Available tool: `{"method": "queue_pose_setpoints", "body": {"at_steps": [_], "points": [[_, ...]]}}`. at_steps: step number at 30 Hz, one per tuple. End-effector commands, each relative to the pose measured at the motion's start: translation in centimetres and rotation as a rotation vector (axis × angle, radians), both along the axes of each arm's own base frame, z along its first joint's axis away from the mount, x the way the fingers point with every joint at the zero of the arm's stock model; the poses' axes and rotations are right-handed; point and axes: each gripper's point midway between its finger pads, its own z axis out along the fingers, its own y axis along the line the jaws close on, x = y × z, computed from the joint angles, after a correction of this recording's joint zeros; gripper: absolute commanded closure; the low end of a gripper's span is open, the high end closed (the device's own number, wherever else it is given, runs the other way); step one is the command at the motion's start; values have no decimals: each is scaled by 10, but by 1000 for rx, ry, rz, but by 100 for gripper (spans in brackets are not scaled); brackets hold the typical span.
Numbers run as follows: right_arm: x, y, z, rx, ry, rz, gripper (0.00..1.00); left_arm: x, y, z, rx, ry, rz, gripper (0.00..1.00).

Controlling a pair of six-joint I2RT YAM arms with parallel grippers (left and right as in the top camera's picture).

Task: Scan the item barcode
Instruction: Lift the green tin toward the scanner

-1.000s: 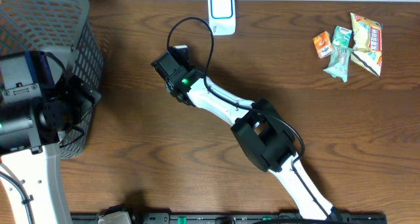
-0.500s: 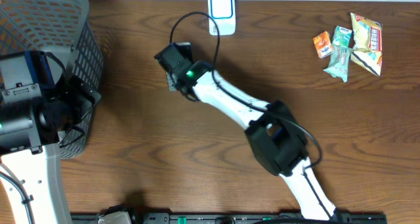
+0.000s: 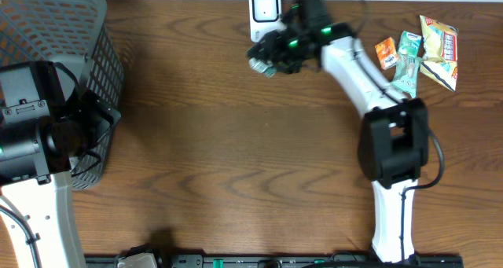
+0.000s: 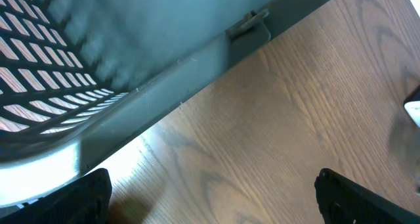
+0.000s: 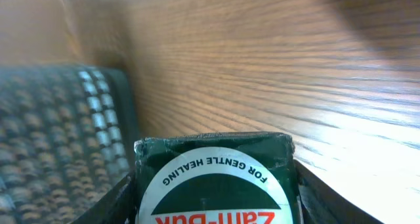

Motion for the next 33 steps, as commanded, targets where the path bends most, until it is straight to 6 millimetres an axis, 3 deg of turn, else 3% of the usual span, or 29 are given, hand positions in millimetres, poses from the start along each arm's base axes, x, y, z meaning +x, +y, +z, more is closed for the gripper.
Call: {"method": "queue_pose_setpoints", "body": {"at_steps": [1, 5, 10, 24, 30, 33], "points": [[-3, -17, 35, 255, 255, -96, 64, -1, 2, 4, 6, -11, 12, 2], [6, -46, 45, 363, 457, -237, 72, -1, 2, 4, 6, -11, 12, 3], [7, -50, 47, 385, 515, -275, 73, -1, 2, 4, 6, -11, 12, 2], [2, -24, 33, 290, 473, -281, 72, -1, 2, 4, 6, -11, 12, 3], [3, -3, 23, 197, 353, -260, 77, -1, 2, 4, 6, -11, 12, 2], [17, 20, 29, 156, 126, -191, 72, -1, 2, 4, 6, -11, 12, 2]]}}
